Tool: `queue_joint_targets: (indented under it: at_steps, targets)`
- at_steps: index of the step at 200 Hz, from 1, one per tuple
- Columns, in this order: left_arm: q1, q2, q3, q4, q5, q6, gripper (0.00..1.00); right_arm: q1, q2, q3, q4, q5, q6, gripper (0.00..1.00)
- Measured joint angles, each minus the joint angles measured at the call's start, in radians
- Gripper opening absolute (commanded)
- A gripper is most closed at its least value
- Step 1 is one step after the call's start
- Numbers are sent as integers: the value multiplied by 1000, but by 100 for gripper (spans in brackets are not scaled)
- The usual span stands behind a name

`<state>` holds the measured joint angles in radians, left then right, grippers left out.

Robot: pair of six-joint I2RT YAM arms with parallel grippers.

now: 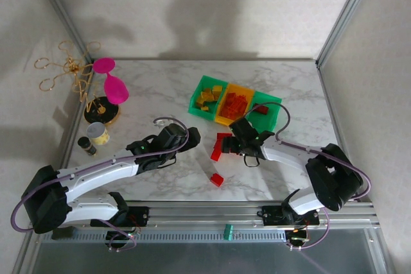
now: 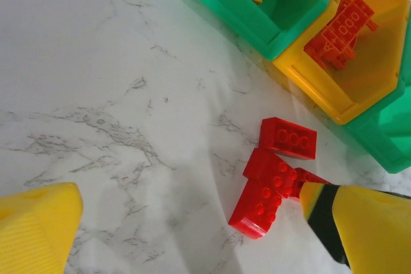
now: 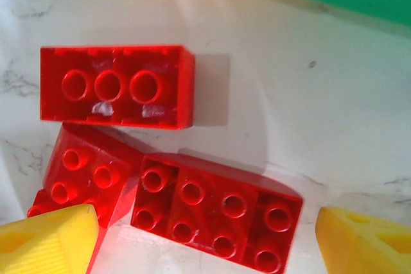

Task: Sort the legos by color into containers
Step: Pick up the lego from the center of the table.

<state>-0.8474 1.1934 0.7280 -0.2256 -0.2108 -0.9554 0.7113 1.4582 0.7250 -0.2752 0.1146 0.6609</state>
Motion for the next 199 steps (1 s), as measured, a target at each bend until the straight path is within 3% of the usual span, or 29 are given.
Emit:
queue_joint_targets:
  at_steps: [83, 140, 199]
  targets:
    - [0, -4, -7, -7, -12, -3, 100, 10, 13, -39, 17, 31, 16, 78]
    - [0, -4, -7, -6, -15, -3, 100, 8, 2, -42, -1, 61, 18, 79]
    - [0, -4, -7, -6, -15, -3, 100, 2, 31, -28, -5, 92, -14, 63]
